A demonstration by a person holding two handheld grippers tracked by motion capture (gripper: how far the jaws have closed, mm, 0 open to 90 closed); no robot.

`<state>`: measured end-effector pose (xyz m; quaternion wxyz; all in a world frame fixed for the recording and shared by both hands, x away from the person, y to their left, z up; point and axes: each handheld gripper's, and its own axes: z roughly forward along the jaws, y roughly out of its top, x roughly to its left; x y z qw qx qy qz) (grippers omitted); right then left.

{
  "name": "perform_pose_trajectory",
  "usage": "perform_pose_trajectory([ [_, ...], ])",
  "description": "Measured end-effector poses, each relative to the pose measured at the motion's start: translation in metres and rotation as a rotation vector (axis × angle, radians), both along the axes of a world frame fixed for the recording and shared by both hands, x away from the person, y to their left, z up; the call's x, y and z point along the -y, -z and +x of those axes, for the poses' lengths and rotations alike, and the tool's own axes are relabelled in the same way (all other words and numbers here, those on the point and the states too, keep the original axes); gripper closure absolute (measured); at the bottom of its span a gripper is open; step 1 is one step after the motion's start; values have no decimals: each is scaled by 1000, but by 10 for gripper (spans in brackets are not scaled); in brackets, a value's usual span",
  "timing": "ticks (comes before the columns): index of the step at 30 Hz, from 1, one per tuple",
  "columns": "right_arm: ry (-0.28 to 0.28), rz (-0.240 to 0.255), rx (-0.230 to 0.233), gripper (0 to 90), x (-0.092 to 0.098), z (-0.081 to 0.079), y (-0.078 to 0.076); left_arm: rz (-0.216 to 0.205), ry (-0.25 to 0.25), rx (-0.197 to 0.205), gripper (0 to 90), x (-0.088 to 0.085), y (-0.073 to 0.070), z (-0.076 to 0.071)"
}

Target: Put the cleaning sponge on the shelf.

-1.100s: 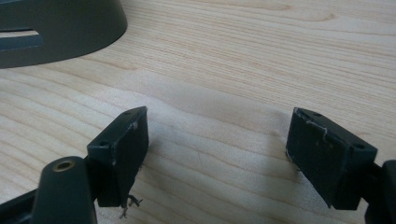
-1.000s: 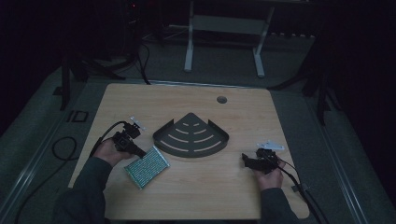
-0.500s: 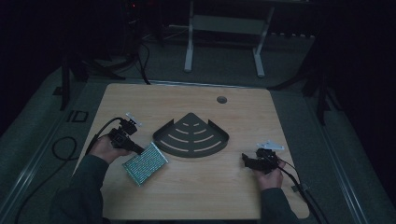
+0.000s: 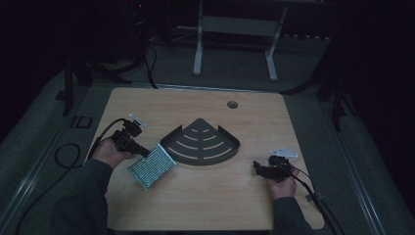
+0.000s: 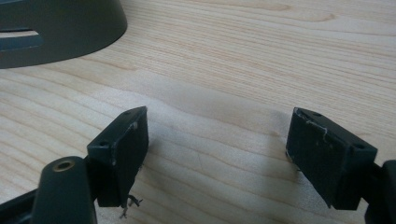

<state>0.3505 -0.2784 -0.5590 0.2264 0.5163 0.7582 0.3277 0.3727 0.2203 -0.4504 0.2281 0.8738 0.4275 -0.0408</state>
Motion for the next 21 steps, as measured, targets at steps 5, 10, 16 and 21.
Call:
perform_pose_trajectory([
  [5,0,0,1,205,0,0,0,0,-1,6,900,1,-7,2],
  [10,0,0,1,205,0,0,0,6,4,10,900,2,-13,6],
  [16,1,0,0,205,0,0,0,12,9,14,900,3,-21,10],
  [21,1,1,0,205,0,1,0,14,14,17,900,6,-26,14],
])
